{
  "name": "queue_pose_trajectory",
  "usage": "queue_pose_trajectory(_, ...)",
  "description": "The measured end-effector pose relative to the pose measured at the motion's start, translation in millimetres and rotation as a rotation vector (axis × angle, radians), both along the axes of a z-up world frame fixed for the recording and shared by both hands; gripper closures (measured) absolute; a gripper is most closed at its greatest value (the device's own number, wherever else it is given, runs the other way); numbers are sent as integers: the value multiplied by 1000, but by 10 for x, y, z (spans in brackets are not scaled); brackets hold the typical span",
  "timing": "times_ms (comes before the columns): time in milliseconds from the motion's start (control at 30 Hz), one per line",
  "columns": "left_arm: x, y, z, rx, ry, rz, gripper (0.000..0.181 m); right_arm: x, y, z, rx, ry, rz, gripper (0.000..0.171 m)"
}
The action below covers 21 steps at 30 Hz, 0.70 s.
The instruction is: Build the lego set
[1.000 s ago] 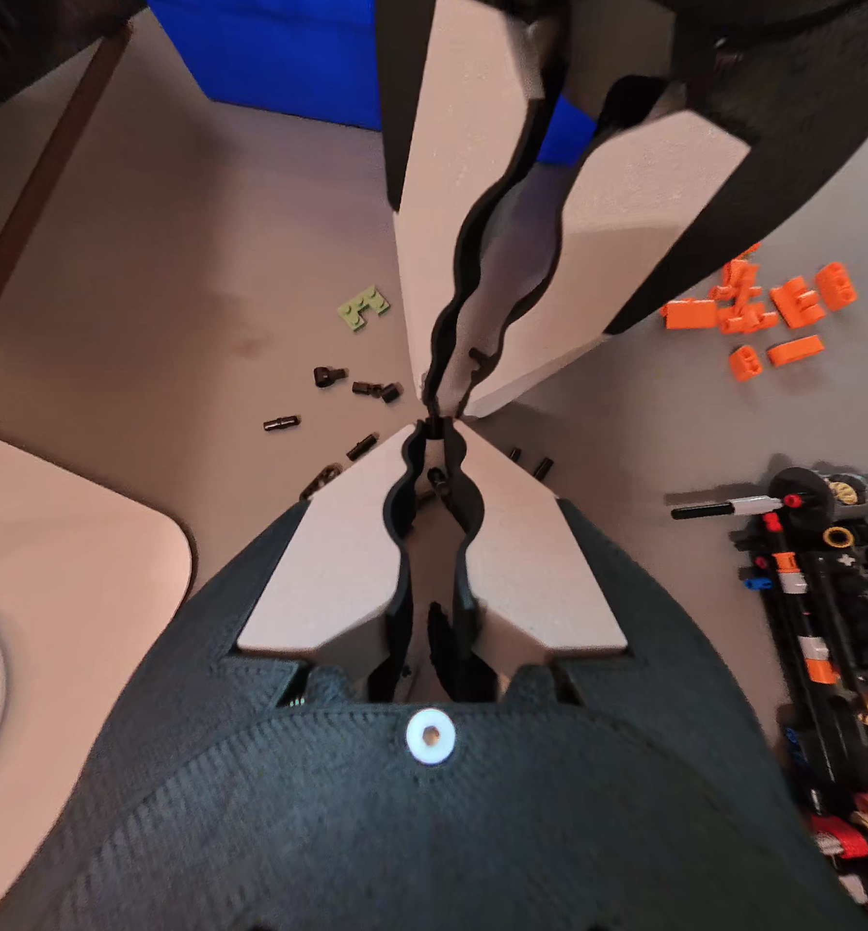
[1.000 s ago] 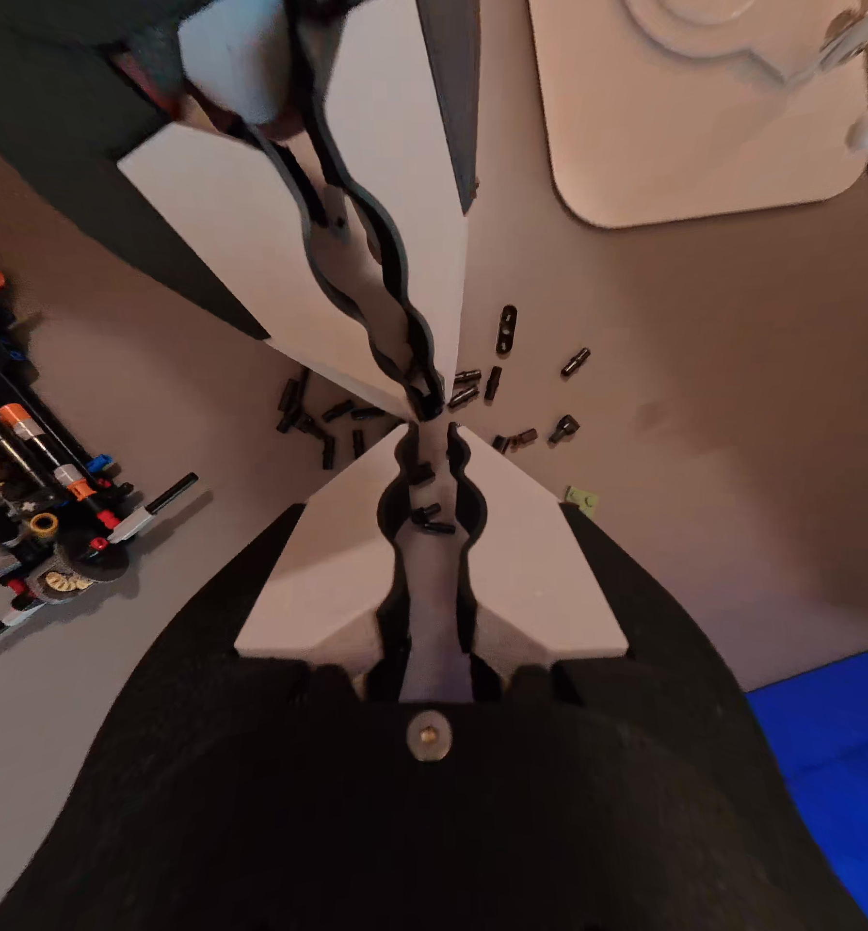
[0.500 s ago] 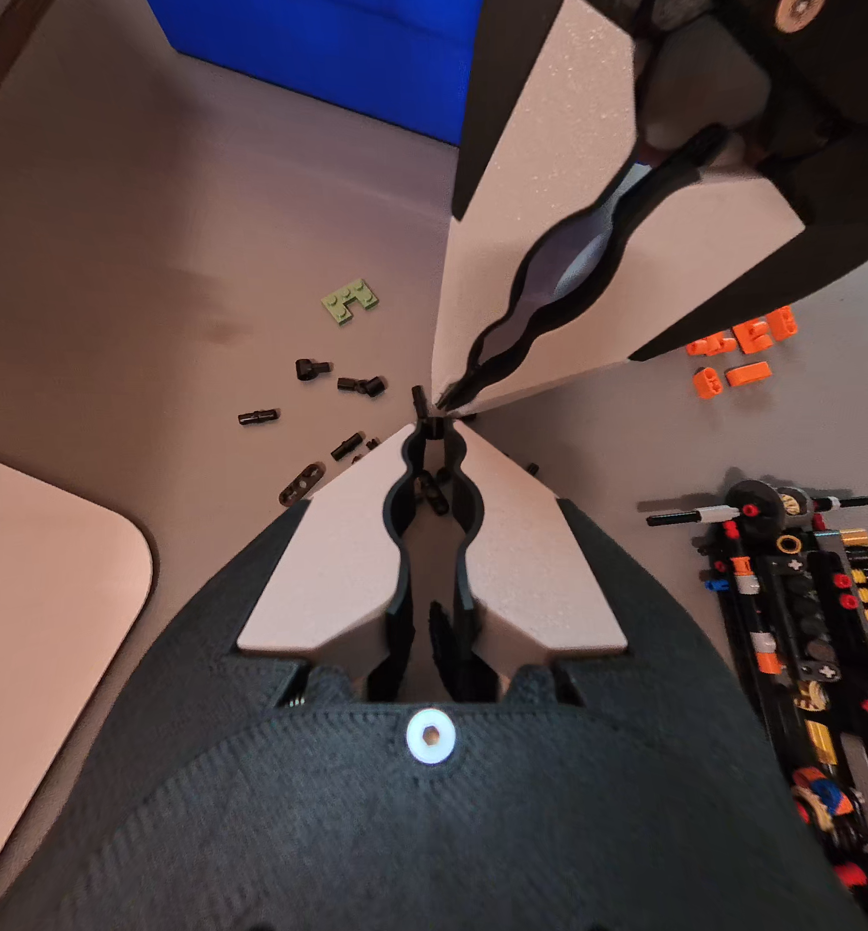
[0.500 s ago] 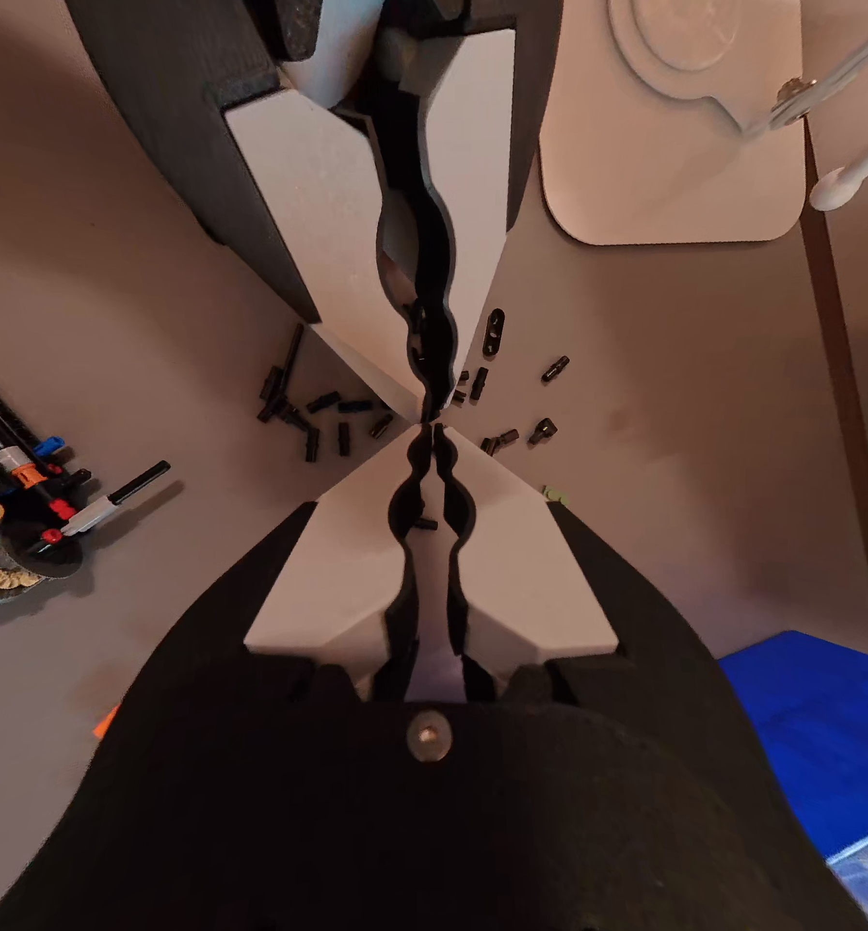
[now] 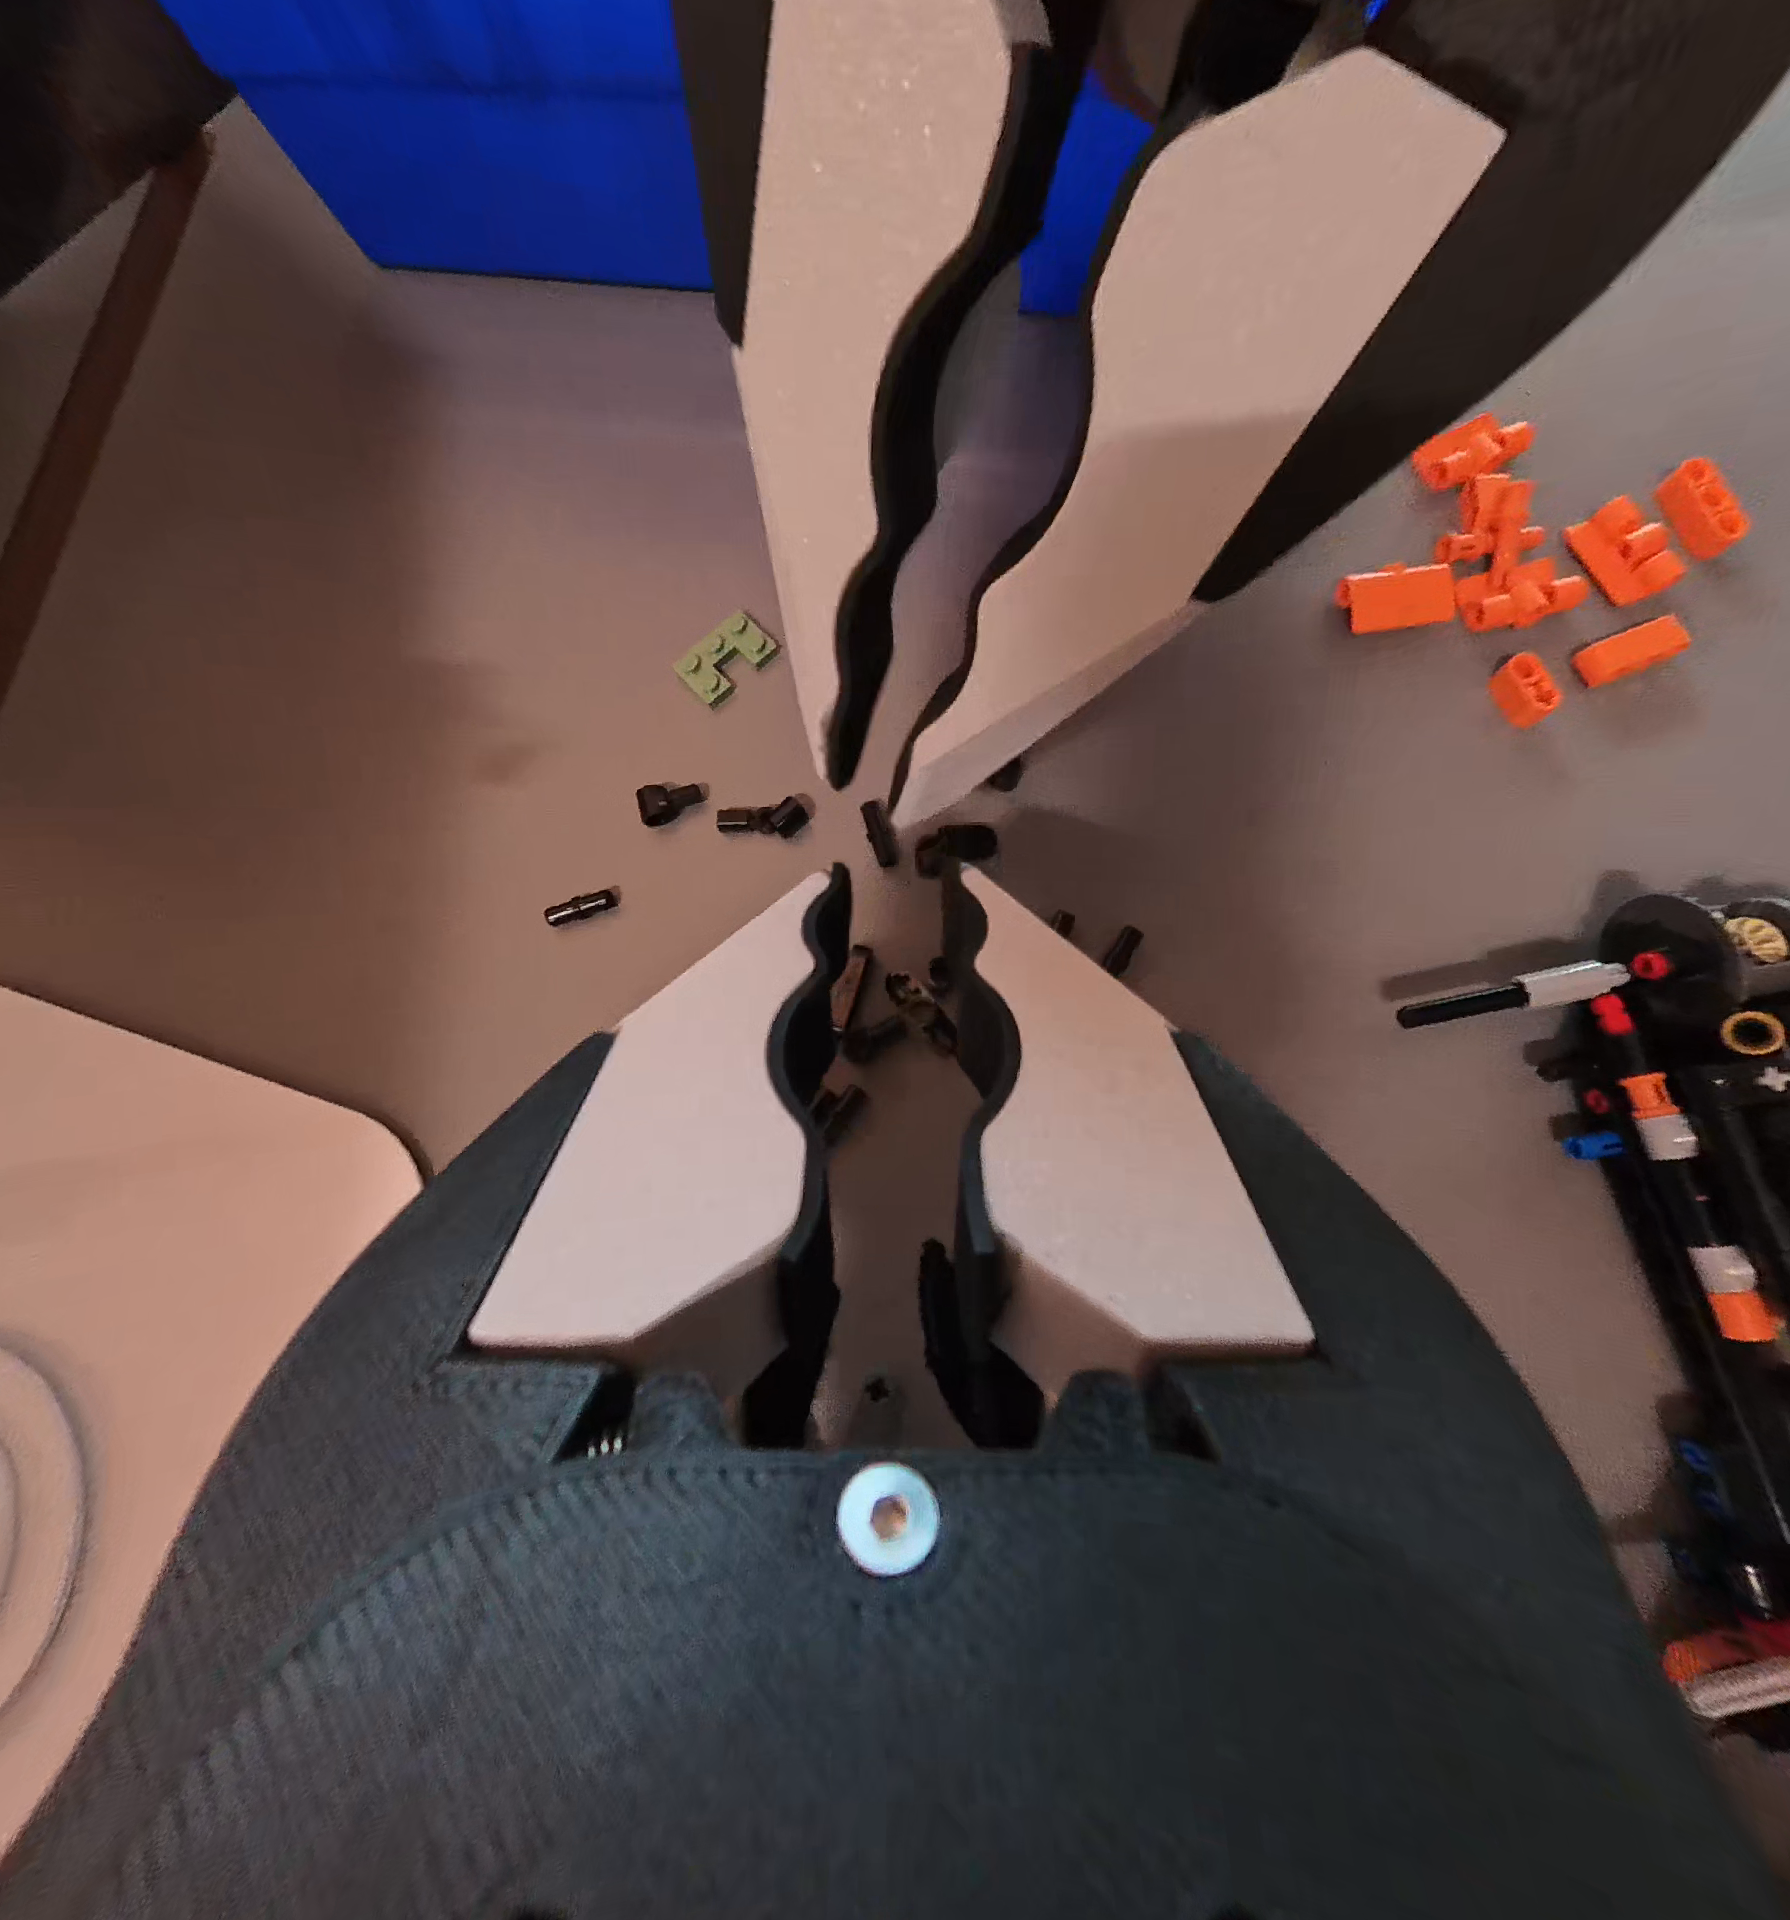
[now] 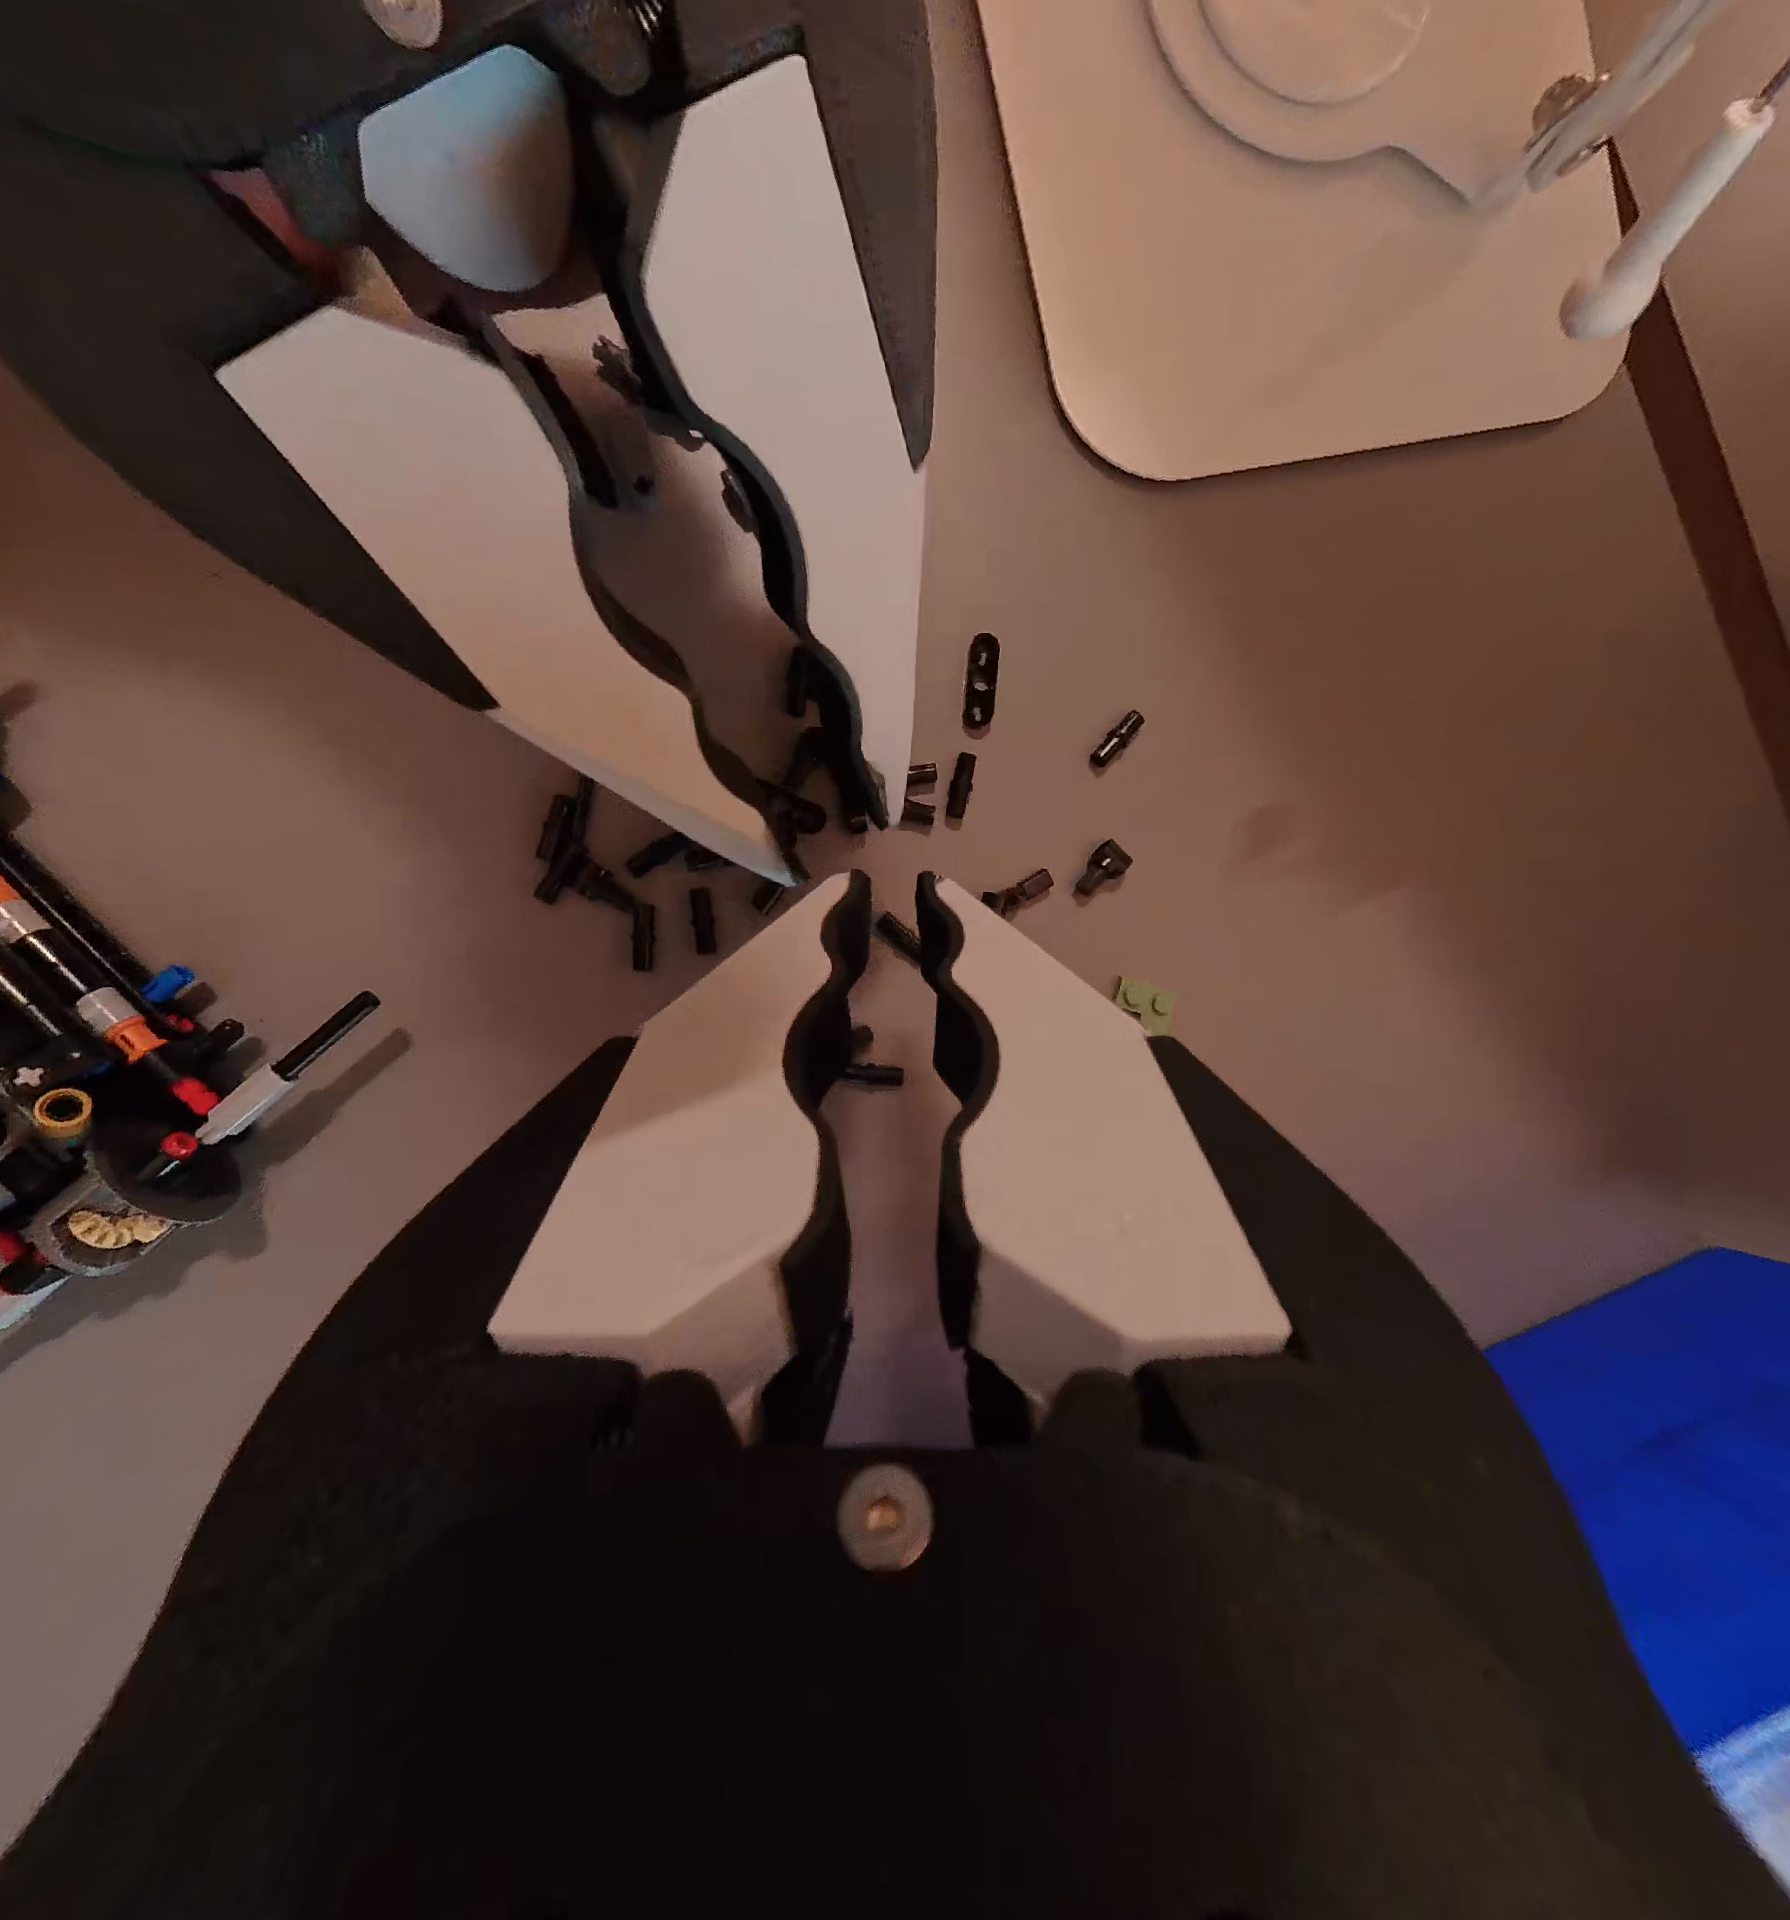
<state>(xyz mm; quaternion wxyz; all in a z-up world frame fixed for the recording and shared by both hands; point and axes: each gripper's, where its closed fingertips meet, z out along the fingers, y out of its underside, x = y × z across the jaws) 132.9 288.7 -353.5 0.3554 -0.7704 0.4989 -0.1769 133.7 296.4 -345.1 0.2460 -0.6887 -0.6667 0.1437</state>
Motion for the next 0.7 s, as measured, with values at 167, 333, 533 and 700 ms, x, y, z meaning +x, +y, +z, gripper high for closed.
queue_pose_trajectory(167,-145,-50,169,37,19,24,166,30,14,169,9,36,-13,163)
queue_pose_trajectory(333,-521,-256,512,102,89,84,169,93,-71,432,40,63,11,164)
queue_pose_trajectory(533,-1286,-837,1077,205,123,233,169,-146,-486,704,16,121,151,154)
queue_pose_trajectory(700,-2167,-1560,1182,220,199,421,169,-662,-1102,647,-79,103,350,149)
